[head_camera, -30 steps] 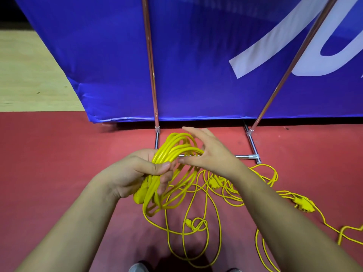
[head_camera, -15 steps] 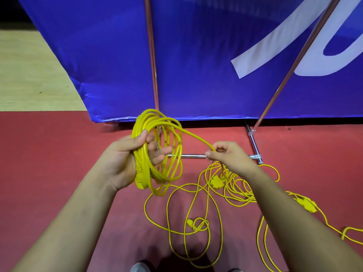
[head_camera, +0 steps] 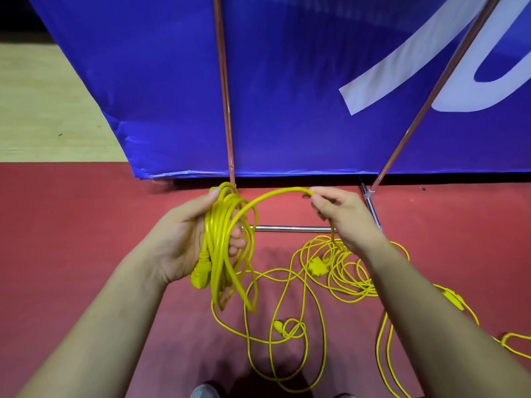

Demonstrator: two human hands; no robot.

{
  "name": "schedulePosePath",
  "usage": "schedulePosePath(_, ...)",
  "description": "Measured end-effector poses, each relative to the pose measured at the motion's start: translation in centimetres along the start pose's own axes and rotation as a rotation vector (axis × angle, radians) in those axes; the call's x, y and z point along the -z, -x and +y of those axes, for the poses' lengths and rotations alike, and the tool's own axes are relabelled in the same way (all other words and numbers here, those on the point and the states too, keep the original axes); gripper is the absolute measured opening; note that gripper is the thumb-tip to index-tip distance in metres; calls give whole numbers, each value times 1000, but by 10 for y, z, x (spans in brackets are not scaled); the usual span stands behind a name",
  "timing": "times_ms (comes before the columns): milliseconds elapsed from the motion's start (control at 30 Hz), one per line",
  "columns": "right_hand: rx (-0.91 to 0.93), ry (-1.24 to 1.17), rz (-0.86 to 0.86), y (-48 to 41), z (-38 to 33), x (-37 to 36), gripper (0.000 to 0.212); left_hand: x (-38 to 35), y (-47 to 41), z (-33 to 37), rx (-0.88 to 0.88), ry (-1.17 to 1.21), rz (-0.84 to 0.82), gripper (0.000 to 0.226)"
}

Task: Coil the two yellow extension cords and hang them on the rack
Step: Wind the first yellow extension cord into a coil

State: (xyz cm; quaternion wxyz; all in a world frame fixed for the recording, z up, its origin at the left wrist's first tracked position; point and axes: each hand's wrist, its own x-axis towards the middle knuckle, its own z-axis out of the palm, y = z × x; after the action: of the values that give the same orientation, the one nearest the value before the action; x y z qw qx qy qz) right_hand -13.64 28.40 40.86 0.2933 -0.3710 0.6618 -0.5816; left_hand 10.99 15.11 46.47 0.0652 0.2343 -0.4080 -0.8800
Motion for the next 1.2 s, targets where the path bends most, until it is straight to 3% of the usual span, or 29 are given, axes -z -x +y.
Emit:
schedulePosePath(167,50,78,-37,3,-11,-9,16,-4,1,-8,30,-168,-79,49)
schedulePosePath(400,117,218,-9,0,-17,-8,12,-8,0,-8,-25,-84,-113,33)
schedulePosePath(600,-12,435,-104,-4,20,-3,9,-13,-6,-6,-129,129,-108,31)
schedulePosePath(700,-196,482,-237,3,40,-1,21,-10,-6,-3,-206,202,-112,25)
schedulePosePath(833,-350,526,-384,9,64,-10,18,-4,-6,-2,-282,105,-53,37)
schedulePosePath(933,-401,401,-287,9,55,-20,10,-6,-7,-2,-305,75,29,38)
schedulePosePath(1000,-418,235,-170,8,36,-27,6,-9,-6,0,-319,15,84,25)
schedulePosePath(1067,-384,249,-111,7,17,-30,8,-11,-6,1,-311,-30,143,15)
schedulePosePath(1133,-315,445,-186,7,-1,-29,13,-10,-7,0,-290,-43,215,11)
schedulePosePath(1200,-298,535,-377,12,-22,-30,12,-8,-10,-4,-271,-120,254,11)
